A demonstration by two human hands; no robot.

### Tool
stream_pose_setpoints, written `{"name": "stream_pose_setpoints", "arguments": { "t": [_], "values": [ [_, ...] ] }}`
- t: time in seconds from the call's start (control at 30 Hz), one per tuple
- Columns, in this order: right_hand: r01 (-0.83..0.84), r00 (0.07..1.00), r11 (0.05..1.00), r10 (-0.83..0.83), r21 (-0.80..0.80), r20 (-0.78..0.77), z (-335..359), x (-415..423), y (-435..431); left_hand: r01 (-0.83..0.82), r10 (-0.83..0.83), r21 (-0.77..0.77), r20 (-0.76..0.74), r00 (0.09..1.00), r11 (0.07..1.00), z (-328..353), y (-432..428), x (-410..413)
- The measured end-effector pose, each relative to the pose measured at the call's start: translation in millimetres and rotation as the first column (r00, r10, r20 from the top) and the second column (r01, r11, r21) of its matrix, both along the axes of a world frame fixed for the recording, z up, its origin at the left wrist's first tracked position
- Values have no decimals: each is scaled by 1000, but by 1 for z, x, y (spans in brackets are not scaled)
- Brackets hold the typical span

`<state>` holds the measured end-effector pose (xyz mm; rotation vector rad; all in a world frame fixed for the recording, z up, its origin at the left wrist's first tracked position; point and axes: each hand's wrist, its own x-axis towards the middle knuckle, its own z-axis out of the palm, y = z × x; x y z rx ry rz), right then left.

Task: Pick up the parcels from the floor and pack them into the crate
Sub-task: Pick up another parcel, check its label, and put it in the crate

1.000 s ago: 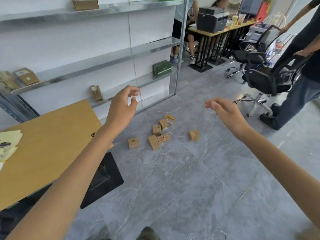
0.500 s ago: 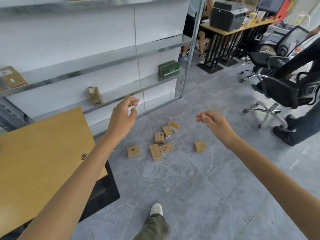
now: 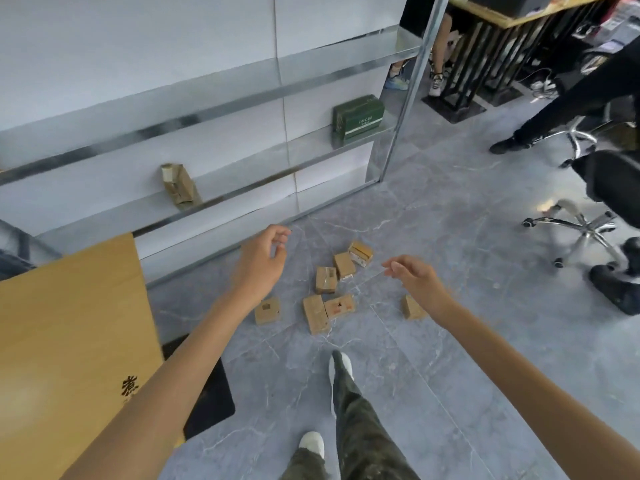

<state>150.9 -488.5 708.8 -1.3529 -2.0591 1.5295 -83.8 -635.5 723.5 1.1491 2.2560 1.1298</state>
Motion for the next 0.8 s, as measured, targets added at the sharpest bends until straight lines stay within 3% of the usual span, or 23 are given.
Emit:
{"name": "stream_pose_setpoints", "arguments": {
  "t": [0.17,0.33,0.47,0.63,0.7,0.8],
  "values": [
    [-31,994,983,49,-180,99,-74,-46,60,8,5,-147,89,996,989,-84,71,-30],
    [-2,964,952,83,-305,253,-217,-86,91,-22,42,-313,58,997,950,-227,120,-66],
    [91,913,897,97,-432,395,-384,-110,91,10,81,-544,145,986,839,-417,126,-67],
    [194,864,886,48,-420,500,-621,-133,98,186,63,-737,297,953,650,-661,120,-46],
    [160,843,901,87,-404,530,-704,-141,101,193,139,-736,364,921,649,-733,127,-45],
    [-13,791,895,282,-446,543,-794,-152,106,148,323,-691,503,801,708,-812,145,-45]
  ]
}}
